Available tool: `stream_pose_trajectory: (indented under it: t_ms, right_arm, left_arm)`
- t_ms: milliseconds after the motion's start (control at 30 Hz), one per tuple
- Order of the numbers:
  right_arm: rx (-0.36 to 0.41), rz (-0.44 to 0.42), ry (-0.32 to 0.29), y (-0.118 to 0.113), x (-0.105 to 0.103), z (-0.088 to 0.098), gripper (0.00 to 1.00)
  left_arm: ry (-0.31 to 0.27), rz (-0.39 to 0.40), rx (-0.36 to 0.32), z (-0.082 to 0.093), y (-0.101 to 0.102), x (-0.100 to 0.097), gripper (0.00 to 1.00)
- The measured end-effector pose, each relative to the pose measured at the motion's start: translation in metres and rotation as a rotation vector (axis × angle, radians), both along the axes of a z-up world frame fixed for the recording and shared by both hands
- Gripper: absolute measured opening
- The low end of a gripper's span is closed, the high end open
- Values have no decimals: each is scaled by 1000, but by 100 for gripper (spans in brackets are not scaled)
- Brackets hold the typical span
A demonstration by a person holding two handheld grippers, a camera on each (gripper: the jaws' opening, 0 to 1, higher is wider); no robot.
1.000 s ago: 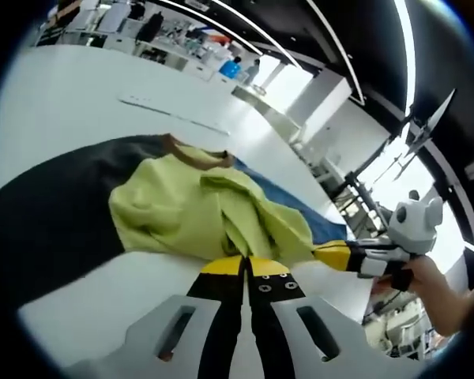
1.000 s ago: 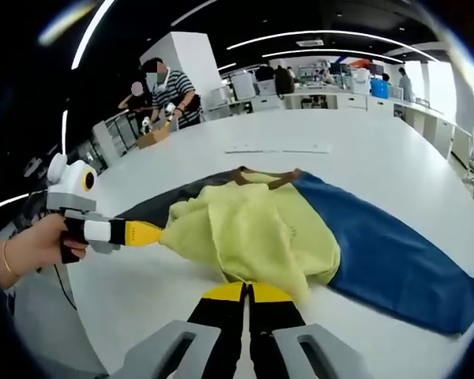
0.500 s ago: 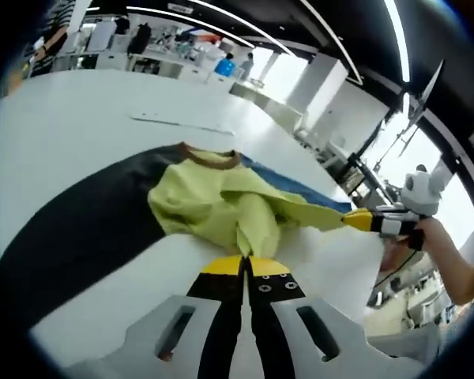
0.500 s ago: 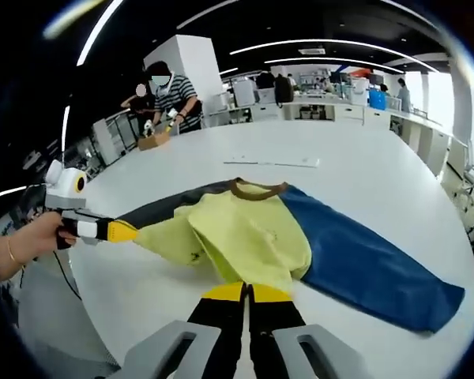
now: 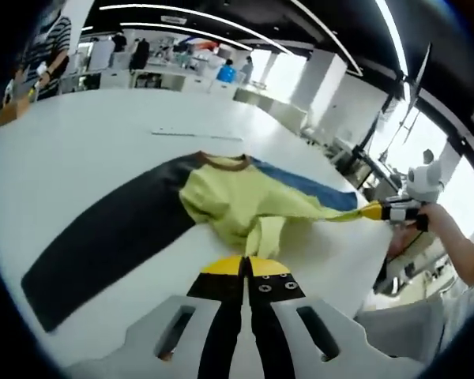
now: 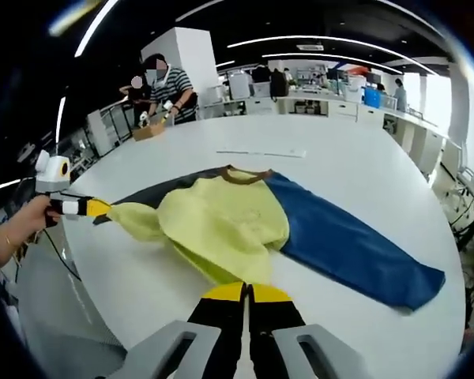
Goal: Fold the garment on the visible template until the final outline fits inside the template.
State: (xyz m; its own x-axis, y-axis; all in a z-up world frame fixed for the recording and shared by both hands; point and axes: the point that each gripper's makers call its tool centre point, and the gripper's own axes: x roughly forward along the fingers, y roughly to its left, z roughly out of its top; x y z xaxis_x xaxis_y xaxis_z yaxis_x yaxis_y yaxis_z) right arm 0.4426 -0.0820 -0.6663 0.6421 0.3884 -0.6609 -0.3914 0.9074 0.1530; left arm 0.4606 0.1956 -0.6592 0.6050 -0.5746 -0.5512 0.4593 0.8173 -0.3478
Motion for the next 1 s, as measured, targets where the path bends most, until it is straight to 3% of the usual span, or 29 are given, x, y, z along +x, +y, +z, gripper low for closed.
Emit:
stream_pose_trajectory:
  t_ms: [167,467,833,1000]
  right_arm:
    - [-39,13,7,-7,-13,-1,0]
    - [-60,-3,40,-18,-39,-5,0]
    - [-89,-20,91,-29,-64,-14,0]
    - [-121,-16,116,-31,-76,-24,0]
  left_arm:
    - [-1,-16,59,-1,14,-20,0]
    - [-6,30,70,2,41,-50,0]
    - [47,35,78,-13,48,-78,0]
    - [66,17,118,-25,49,-88,0]
